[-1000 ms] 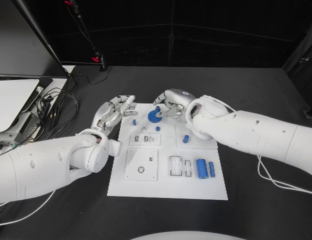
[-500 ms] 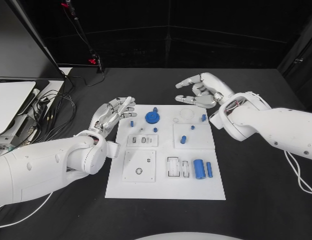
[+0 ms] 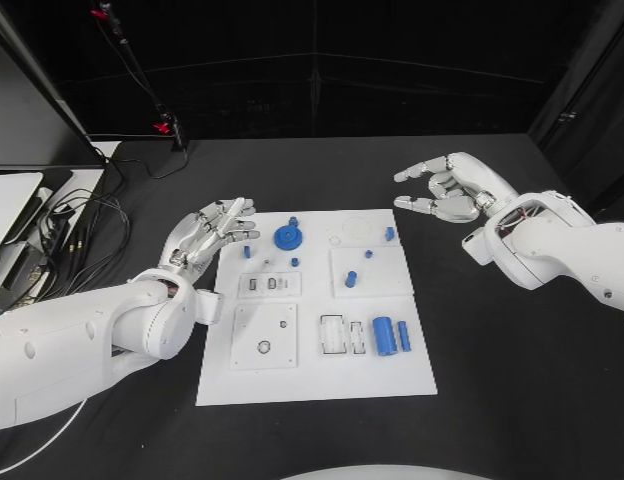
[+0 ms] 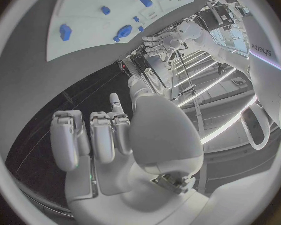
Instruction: Assemble the parts on the task board
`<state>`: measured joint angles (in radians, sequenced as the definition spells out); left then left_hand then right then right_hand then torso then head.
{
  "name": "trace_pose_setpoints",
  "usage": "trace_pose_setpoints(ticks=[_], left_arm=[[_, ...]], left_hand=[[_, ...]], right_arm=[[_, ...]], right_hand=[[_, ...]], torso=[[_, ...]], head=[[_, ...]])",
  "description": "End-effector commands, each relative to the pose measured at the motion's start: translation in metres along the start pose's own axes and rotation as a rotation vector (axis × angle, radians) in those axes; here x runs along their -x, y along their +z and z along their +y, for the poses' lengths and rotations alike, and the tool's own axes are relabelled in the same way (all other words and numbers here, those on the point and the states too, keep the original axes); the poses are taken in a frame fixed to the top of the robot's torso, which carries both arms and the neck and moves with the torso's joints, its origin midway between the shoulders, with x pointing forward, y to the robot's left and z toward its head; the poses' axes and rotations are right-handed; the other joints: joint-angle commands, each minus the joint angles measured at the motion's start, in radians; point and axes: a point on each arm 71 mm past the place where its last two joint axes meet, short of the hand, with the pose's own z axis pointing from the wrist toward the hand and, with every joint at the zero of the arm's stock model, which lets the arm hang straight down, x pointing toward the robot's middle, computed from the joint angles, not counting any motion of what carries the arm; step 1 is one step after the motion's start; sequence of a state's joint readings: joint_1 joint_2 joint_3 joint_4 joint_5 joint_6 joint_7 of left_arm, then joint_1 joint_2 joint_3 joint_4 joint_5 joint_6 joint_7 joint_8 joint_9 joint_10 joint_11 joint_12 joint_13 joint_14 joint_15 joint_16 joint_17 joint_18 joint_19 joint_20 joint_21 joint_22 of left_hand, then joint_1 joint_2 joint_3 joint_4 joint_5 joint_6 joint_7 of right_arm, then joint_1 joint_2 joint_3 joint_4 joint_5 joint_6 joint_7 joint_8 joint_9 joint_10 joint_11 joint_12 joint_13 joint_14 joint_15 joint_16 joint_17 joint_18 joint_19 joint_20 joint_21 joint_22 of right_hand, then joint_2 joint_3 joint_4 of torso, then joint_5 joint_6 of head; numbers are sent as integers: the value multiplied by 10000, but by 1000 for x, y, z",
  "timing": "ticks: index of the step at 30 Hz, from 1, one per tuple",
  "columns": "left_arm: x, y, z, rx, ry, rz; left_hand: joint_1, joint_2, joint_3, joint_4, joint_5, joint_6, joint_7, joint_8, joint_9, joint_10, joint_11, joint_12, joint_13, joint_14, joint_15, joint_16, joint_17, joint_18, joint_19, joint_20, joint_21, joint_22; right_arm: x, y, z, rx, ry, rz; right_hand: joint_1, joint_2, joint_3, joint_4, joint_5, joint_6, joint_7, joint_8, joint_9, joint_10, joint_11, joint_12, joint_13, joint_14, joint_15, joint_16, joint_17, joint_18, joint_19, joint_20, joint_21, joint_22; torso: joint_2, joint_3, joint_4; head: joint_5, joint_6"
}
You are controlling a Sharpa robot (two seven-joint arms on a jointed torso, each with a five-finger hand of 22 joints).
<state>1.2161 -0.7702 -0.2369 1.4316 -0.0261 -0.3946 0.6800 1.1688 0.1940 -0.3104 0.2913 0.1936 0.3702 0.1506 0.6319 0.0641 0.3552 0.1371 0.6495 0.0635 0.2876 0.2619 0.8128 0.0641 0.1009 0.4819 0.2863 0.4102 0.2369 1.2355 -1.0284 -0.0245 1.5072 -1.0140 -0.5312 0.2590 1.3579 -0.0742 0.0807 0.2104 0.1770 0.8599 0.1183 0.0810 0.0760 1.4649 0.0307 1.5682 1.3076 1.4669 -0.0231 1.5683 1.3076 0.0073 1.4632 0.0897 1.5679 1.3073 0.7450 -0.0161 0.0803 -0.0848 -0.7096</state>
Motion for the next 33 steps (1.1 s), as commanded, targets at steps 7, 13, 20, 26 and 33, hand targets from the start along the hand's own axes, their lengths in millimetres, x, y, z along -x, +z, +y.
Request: trace_pose_setpoints(ticks=[7,13,20,26,33], left_arm=[[-2,-1,-12,-1494,-141,220],[-1,-1,-12,-1484,-130,198],[0,-1,-12,-1505,-79,140],[0,-2,-12,-1519,-61,119],[0,-2,-12,-1524,-64,121]], left_hand=[[-4,110,-35,-8,71,-119,320,-101,6,107,108,33,14,187,-11,-149,-16,11,90,7,56,-34],[11,133,-29,-8,70,-127,358,-109,10,127,157,40,14,241,-25,-182,-14,29,115,7,72,-39],[31,152,-26,-10,72,-149,445,-122,13,166,212,54,16,295,-43,-229,-14,49,148,8,90,-47],[49,163,-24,-10,73,-152,501,-123,16,188,269,61,15,300,-51,-274,-17,59,160,9,97,-55],[65,172,-25,-10,75,-158,576,-124,18,203,336,62,13,305,-60,-319,-17,68,170,10,102,-65]], right_arm=[[-8,-9,-27,-1549,-1145,445],[-24,-10,-36,-1829,-1636,907],[-38,-5,-40,-1856,-2084,1178],[-44,-1,-43,-1967,-2215,1258],[-47,2,-44,-2043,-2246,1212]], right_hand=[[193,-74,-103,-62,-181,-74,75,-33,-4,1059,94,26,2632,1039,107,25,2632,-73,1076,90,29,2635],[352,-95,-129,-90,-292,-29,-6,-4,8,1059,55,26,2632,1039,75,25,2632,-73,1076,81,29,2635],[444,-102,-128,-99,-356,6,-24,15,16,1059,35,26,2632,1039,49,25,2632,-73,1076,61,29,2635],[459,-106,-131,-96,-379,12,-20,18,17,1059,35,26,2632,1039,44,25,2632,-73,1076,56,29,2635],[507,-72,-112,-91,-399,40,-2,33,22,1059,48,26,2632,1039,42,25,2632,-73,1076,48,29,2635]], torso=[[0,-2,43],[17,3,47],[12,-4,46],[13,-13,30],[10,-8,40]], head=[[-534,106],[-589,119],[-543,84],[-510,42],[-483,30]])
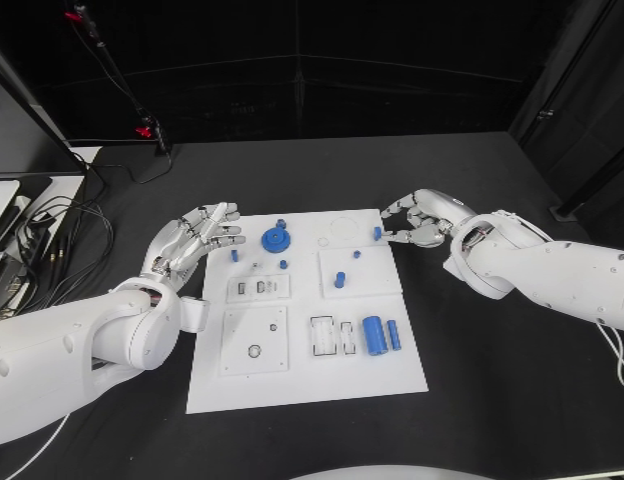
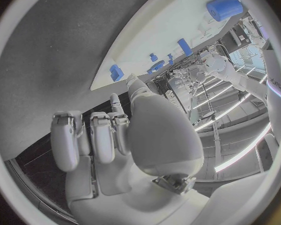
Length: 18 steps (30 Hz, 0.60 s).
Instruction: Assemble the parts on the task board
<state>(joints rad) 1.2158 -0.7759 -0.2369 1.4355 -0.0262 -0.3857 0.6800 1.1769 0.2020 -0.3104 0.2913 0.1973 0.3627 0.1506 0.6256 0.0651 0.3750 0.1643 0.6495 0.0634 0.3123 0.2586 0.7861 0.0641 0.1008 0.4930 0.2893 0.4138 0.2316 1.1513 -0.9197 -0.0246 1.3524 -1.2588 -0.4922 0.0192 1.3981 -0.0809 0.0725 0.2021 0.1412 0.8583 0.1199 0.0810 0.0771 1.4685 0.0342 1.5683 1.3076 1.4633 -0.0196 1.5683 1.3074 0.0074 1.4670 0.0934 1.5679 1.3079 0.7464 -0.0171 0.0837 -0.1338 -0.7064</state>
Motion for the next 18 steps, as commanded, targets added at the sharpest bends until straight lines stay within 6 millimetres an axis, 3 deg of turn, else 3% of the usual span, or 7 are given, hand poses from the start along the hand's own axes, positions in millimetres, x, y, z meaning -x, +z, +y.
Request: trace_pose_setpoints(ticks=[1,18], left_arm=[[-1,-1,-12,-1534,-7,76],[-1,-1,-12,-1546,23,42]], left_hand=[[-12,93,-26,-10,40,-85,593,-62,9,8,81,62,13,58,-29,-60,-17,70,60,-20,67,-15],[22,113,-27,-10,49,-88,753,-56,14,29,221,61,11,73,-52,-135,-14,87,75,-19,73,-36]], right_arm=[[-1,2,1,-73,-196,10],[-11,9,2,-313,-231,509]], right_hand=[[122,8,-21,-8,-39,62,-15,36,12,1023,16,25,2632,1075,8,25,2634,-74,1038,10,29,2629],[434,62,82,-96,55,235,-68,114,38,1023,-20,25,2632,1075,-29,25,2634,-74,1038,-22,29,2629]], torso=[[-5,2,8],[-10,4,-3]], head=[[6,-3],[3,-49]])
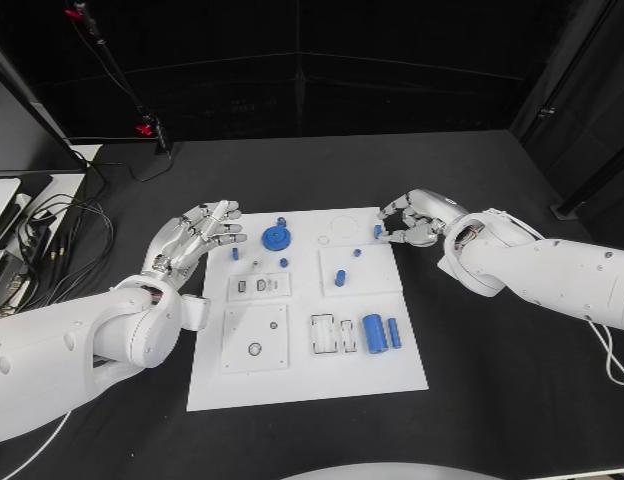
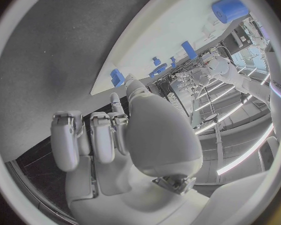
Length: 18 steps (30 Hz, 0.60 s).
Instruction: Assemble the parts on the task board
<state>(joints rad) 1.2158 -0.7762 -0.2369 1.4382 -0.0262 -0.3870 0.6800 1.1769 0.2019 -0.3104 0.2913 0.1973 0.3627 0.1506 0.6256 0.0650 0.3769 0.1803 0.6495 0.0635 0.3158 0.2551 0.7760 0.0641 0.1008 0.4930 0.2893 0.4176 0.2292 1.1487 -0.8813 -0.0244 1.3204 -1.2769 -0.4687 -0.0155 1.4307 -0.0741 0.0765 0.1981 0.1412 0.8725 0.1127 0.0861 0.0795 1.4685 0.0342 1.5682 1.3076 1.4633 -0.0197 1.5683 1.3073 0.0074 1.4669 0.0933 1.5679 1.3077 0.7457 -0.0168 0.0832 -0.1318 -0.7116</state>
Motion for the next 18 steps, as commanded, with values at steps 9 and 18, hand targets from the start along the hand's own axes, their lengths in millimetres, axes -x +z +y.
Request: trace_pose_setpoints(ticks=[9,18], left_arm=[[0,0,-12,-1568,40,25],[0,-1,-12,-1559,57,3]], left_hand=[[30,117,-30,-10,52,-87,793,-52,16,22,109,64,12,48,-31,-52,-12,93,78,-20,36,-19],[35,120,-30,-10,54,-87,814,-50,17,34,130,69,14,53,-38,-61,-12,97,79,-21,36,-23]], right_arm=[[-5,4,0,-129,-118,365],[-7,7,2,-51,-117,387]], right_hand=[[263,43,129,-124,206,142,-20,72,13,1023,-41,26,2632,1075,-57,25,2634,-74,1039,-49,29,2631],[288,56,147,-135,219,153,-23,75,13,1023,-44,26,2632,1075,-61,25,2634,-74,1039,-53,29,2631]], torso=[[-3,5,1],[-4,-5,-11]], head=[[22,-14],[72,-69]])
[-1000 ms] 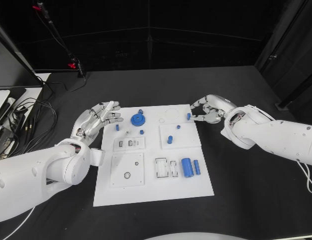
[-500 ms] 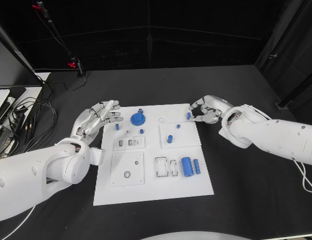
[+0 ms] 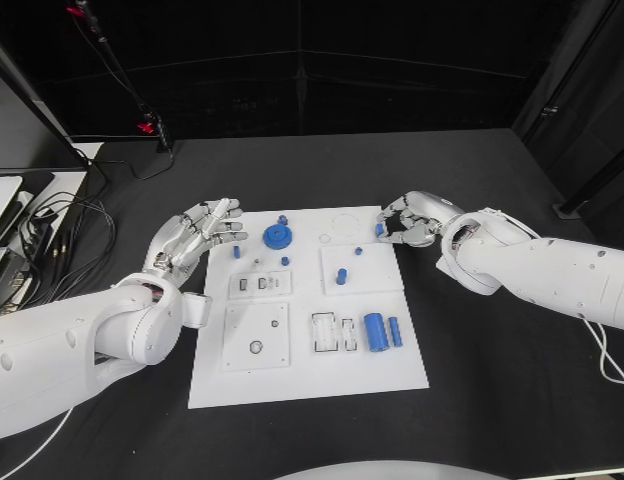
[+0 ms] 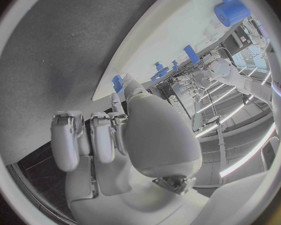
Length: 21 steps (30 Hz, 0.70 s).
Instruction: Assemble the parts on the task board
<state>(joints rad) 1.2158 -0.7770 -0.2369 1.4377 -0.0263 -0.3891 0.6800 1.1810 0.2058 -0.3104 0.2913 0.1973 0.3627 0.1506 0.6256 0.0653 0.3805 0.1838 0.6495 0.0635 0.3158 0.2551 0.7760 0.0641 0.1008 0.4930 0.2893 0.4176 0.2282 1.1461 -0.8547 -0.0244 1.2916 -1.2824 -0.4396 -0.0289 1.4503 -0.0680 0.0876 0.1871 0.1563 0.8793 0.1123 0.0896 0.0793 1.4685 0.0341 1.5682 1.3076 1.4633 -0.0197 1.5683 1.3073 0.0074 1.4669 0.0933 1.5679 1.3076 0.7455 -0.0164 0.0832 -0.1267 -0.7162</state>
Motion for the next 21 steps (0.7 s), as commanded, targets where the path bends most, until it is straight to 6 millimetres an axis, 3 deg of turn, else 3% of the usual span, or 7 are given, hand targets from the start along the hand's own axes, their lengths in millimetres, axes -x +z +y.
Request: trace_pose_setpoints(ticks=[1,9,21], left_arm=[[0,-1,-12,-1558,35,27],[0,-1,-12,-1541,33,29],[0,-1,-12,-1521,52,7]], left_hand=[[-5,81,-30,-10,54,-87,814,-50,14,-2,96,69,13,53,-38,-61,-12,97,79,-21,37,-12],[-1,85,-30,-10,57,-89,827,-50,14,6,108,72,14,56,-42,-67,-12,100,80,-21,37,-15],[15,93,-24,-14,69,-91,851,-48,14,15,130,74,14,59,-49,-80,-12,104,80,-21,37,-20]], right_arm=[[0,1,1,103,-54,74],[-1,2,2,139,-50,39],[-2,2,2,88,-51,94]], right_hand=[[92,-5,36,-24,68,85,-19,40,15,1023,-44,26,2632,1075,-60,25,2635,-74,1039,-53,29,2632],[115,43,73,-26,89,136,-19,59,21,1023,-48,26,2632,1075,-66,25,2635,-74,1039,-60,29,2632],[52,137,133,50,37,961,9,352,124,1023,98,26,2632,1075,41,25,2635,-74,1039,9,29,2632]], torso=[[-2,-9,-11],[0,-4,-3],[0,-4,-6]], head=[[21,-23],[1,-18],[14,-43]])
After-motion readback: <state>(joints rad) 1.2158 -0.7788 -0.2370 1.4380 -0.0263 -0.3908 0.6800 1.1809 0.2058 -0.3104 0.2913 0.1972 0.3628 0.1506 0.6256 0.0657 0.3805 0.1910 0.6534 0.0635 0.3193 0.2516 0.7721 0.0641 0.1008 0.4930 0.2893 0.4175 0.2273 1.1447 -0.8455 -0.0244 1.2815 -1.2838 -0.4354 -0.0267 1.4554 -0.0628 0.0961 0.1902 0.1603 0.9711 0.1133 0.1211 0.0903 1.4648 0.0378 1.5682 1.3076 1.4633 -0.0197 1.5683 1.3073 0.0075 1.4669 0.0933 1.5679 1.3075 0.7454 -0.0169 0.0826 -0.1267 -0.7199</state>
